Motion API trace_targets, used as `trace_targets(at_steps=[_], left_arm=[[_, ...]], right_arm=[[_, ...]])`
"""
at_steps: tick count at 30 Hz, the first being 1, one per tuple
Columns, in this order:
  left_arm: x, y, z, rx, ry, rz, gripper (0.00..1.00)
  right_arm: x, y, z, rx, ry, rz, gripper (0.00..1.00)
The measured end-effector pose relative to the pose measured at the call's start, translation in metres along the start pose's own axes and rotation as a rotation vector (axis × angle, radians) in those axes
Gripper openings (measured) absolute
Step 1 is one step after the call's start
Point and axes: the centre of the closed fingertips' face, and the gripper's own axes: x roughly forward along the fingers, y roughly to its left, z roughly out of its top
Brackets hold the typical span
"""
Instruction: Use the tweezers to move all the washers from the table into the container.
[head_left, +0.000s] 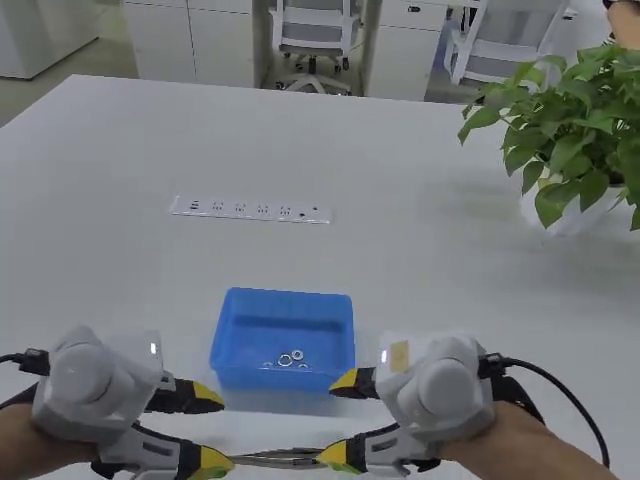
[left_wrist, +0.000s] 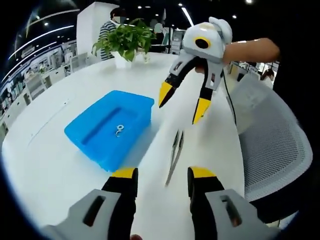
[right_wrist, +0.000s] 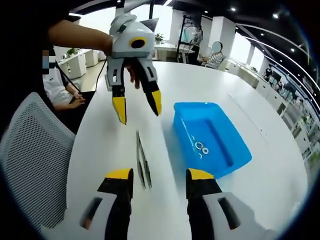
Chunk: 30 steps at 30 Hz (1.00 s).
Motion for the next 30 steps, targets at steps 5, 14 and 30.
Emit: trace_targets(at_steps=[5,14,30], left_arm=[[-0.013,0.006,0.011,-0.031,-0.054,0.05,0.58],[-0.029,0.008,0.03,-0.044,-0.135,0.121,0.79],[-0.046,0.011,0.043,-0.055,-0.233,0.189,0.99]], right_arm=[[-0.022,-0.013,0.0,0.086,-0.072,-0.087,0.52],[-0.05,-0.023,-0.003,0.16,-0.153,-0.175,0.67],[-0.071,-0.031,-0.003,0.235,-0.243,-0.252,0.92]])
